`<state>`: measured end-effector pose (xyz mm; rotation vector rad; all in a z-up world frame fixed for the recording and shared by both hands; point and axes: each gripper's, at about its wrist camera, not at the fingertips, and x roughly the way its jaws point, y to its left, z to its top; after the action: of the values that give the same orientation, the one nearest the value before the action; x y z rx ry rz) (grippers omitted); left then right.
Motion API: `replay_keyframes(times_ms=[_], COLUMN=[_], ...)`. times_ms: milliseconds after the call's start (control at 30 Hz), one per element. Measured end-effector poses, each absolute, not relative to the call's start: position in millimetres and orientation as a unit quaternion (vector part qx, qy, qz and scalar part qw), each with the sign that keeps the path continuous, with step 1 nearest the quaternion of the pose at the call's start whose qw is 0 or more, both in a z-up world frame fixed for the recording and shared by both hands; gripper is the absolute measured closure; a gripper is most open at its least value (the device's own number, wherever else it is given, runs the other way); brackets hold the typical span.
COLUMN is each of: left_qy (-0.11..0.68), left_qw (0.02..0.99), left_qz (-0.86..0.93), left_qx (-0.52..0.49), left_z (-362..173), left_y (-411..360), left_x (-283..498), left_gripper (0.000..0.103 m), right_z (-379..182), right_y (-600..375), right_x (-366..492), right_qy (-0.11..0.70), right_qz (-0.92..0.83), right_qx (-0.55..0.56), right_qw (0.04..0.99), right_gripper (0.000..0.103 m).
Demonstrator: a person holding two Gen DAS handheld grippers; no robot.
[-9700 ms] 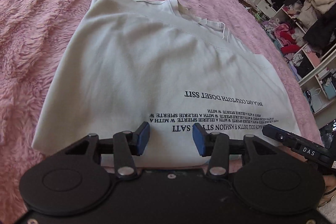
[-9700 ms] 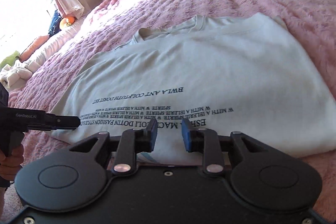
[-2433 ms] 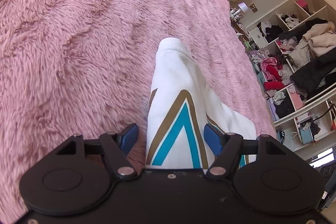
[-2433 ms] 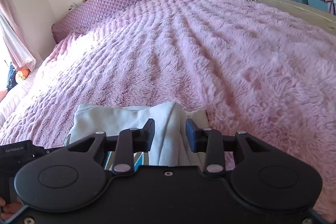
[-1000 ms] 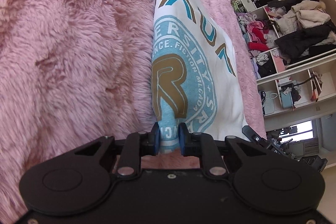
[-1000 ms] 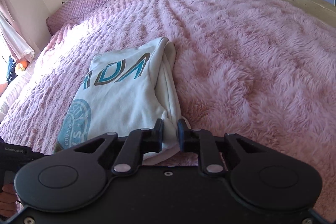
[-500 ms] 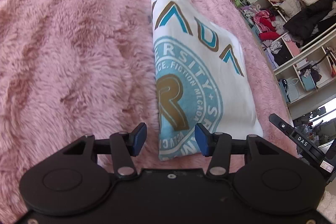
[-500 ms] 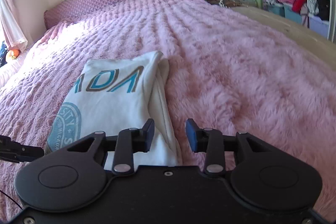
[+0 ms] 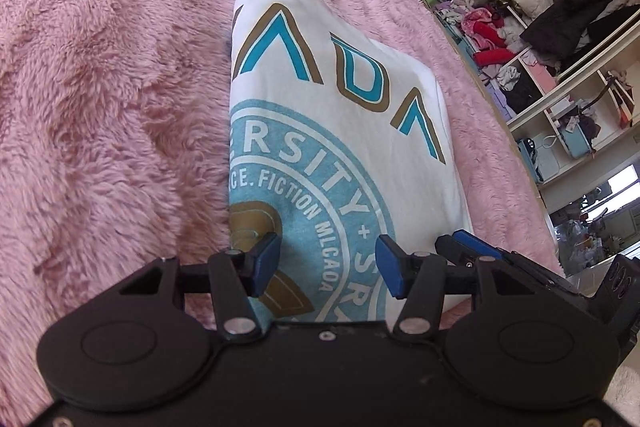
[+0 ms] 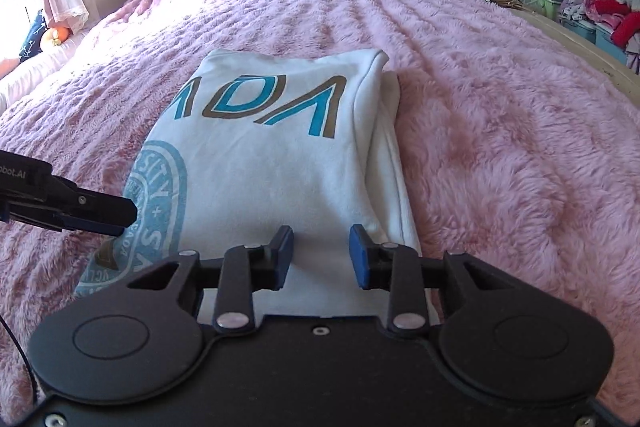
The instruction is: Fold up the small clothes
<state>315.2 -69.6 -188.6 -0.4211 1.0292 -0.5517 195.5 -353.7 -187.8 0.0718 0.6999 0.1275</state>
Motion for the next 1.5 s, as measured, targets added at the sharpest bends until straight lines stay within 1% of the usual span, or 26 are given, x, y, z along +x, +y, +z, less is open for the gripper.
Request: replay_keyframes(times_ms=[67,200,267,367,467,633,700,733,767,800,867,933,1033,1067,1133,1167,1200,1333,1400,1500], left_qy=[0.486,0.455,0.453,0.464,0.481,0.472,0.465,0.459,0.45,0.443,0.423,0.435,0.461,0.461,0.459,0.457,0.452,0.413,0.403,0.408], left_qw=[0.808,0.833,0.837,0.821,0.776,0.774,0.777,0.78,0.783,0.789,0.813,0.818,0.817,0.819,0.819,0.821,0.827,0.861,0.859,0.852], left_qz=[-0.263,-0.241,-0.217,-0.185,-0.187,-0.173,-0.171,-0.17,-0.179,-0.186,-0.186,-0.179,-0.159,-0.158,-0.166,-0.166,-0.165,-0.176,-0.201,-0.234], left_qx=[-0.203,-0.202,-0.22,-0.276,-0.363,-0.385,-0.389,-0.391,-0.389,-0.382,-0.354,-0.332,-0.307,-0.304,-0.302,-0.299,-0.29,-0.239,-0.243,-0.23], left_z=[-177,-159,-163,-181,-204,-216,-214,-211,-207,-202,-194,-198,-218,-220,-215,-209,-200,-156,-144,-139], left_y=[-65,-51,-42,-30,-25,-37,-41,-43,-44,-44,-48,-53,-62,-63,-60,-58,-52,-39,-31,-34], left_x=[321,352,380,427,468,512,522,526,529,532,534,543,553,553,551,548,541,492,457,401], left_gripper=[0.049,0.045,0.045,0.045,0.046,0.046,0.054,0.064,0.096,0.099,0.101,0.1,0.091,0.087,0.086,0.075,0.064,0.064,0.061,0.059], right_z=[-179,-156,-152,-152,-159,-177,-181,-181,-179,-175,-170,-176,-202,-205,-199,-194,-186,-153,-144,-144], right_y=[-356,-377,-387,-394,-395,-396,-396,-396,-396,-396,-400,-402,-402,-404,-412,-413,-412,-403,-393,-375], right_x=[199,230,256,295,332,371,375,375,375,374,371,378,387,387,382,377,369,315,289,258], right_qy=[0.348,0.307,0.289,0.26,0.273,0.309,0.312,0.31,0.308,0.302,0.289,0.303,0.327,0.328,0.32,0.317,0.312,0.282,0.276,0.288], right_qz=[0.072,0.078,0.059,0.036,0.037,0.04,0.041,0.044,0.043,0.043,0.043,0.034,0.024,0.022,0.021,0.019,0.018,0.072,0.098,0.124], right_qx=[0.036,0.096,0.114,0.119,0.128,0.144,0.148,0.147,0.146,0.143,0.145,0.141,0.12,0.132,0.156,0.159,0.158,0.147,0.134,0.117], right_qw=[0.934,0.944,0.949,0.958,0.953,0.939,0.938,0.938,0.939,0.942,0.945,0.942,0.937,0.935,0.934,0.935,0.937,0.945,0.947,0.942], right_gripper=[0.075,0.072,0.071,0.066,0.066,0.065,0.066,0.069,0.088,0.097,0.099,0.099,0.099,0.096,0.091,0.08,0.073,0.073,0.073,0.073])
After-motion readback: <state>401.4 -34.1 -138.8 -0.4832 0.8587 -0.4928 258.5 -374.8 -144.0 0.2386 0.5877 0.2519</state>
